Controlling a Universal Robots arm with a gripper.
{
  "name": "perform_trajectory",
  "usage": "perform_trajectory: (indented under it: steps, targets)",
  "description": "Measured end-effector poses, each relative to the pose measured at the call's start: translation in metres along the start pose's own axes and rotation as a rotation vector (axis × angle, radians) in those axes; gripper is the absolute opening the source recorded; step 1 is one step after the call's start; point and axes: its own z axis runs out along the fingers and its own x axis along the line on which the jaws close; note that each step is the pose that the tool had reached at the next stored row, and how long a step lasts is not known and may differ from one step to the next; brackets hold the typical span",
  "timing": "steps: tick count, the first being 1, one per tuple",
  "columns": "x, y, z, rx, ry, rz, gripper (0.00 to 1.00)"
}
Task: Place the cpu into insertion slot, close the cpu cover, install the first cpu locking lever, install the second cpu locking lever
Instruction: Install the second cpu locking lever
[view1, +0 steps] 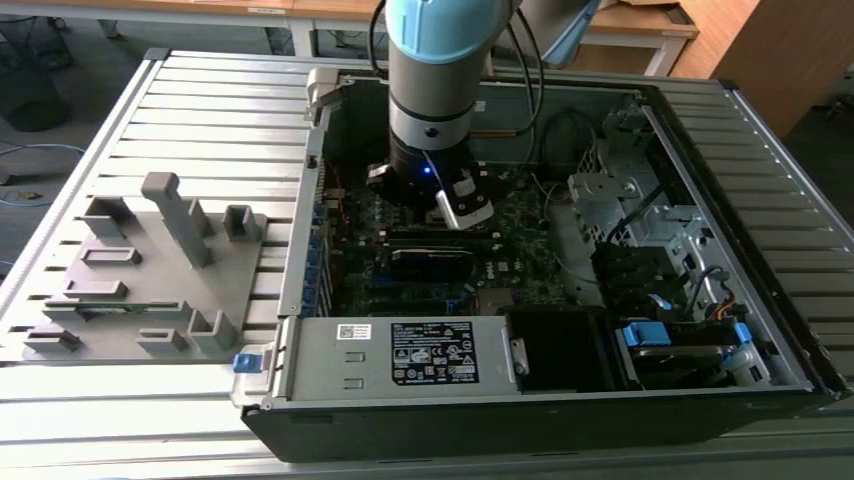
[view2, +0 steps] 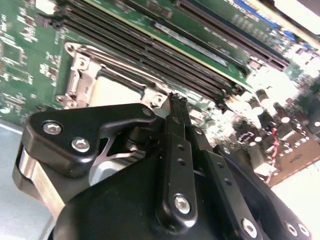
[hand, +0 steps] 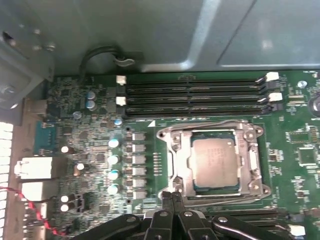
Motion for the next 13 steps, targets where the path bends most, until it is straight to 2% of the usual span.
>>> perform_trajectory:
  steps: [3,8,13]
  targets:
    - [-0.0058,0.0004,0.0001,0.0000,0.0003,0.000,0.11]
    - [-0.0065,0.0060,0.0013,0.0000,0.0002,0.000,0.11]
    - [-0.0068,0.0140,0.0030,0.0014,0.0003,0.000,0.11]
